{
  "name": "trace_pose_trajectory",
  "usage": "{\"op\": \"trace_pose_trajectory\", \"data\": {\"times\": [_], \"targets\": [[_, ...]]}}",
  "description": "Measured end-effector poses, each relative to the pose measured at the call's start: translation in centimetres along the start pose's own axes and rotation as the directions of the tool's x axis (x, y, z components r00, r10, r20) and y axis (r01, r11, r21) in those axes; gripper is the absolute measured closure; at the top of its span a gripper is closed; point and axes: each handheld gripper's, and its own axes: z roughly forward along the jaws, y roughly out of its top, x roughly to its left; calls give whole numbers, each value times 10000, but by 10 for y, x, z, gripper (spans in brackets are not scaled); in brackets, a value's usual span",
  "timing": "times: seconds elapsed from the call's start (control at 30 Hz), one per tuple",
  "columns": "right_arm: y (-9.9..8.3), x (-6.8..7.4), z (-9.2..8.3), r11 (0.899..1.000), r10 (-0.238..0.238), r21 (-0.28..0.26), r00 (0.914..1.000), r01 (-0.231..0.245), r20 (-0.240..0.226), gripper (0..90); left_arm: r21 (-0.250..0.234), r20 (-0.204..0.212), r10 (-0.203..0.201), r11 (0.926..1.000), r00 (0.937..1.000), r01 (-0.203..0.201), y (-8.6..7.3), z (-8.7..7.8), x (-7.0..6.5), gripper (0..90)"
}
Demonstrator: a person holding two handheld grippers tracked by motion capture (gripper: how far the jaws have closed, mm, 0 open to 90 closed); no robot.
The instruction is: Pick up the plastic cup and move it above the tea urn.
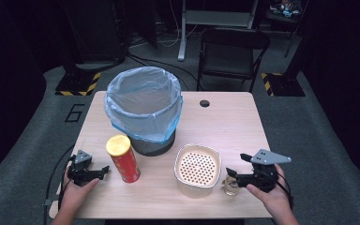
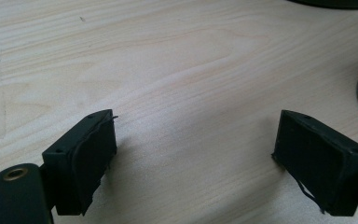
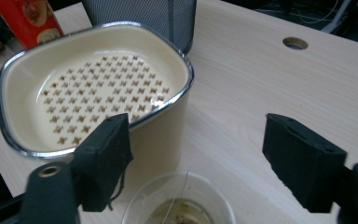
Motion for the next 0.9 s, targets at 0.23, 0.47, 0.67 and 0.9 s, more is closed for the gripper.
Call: {"op": "trace_pose_trajectory", "data": {"times": [0.23,0.47,0.67,0.9], "targets": [[-26,13,8,9987,106,501,9996,-120,269,143,29,-7,11,10000,10000,-11,0,0,0,126],[-42,18,14,9977,57,671,9967,-111,806,143,-3,-1,-2,10000,10000,2,0,0,0,126],[-53,18,22,9969,143,757,9949,-219,997,173,-4,-10,4,10000,10000,-4,0,0,0,126],[-59,20,26,9968,316,693,9920,-403,1224,191,-12,-18,10,10000,10000,-10,0,0,0,126]]}}
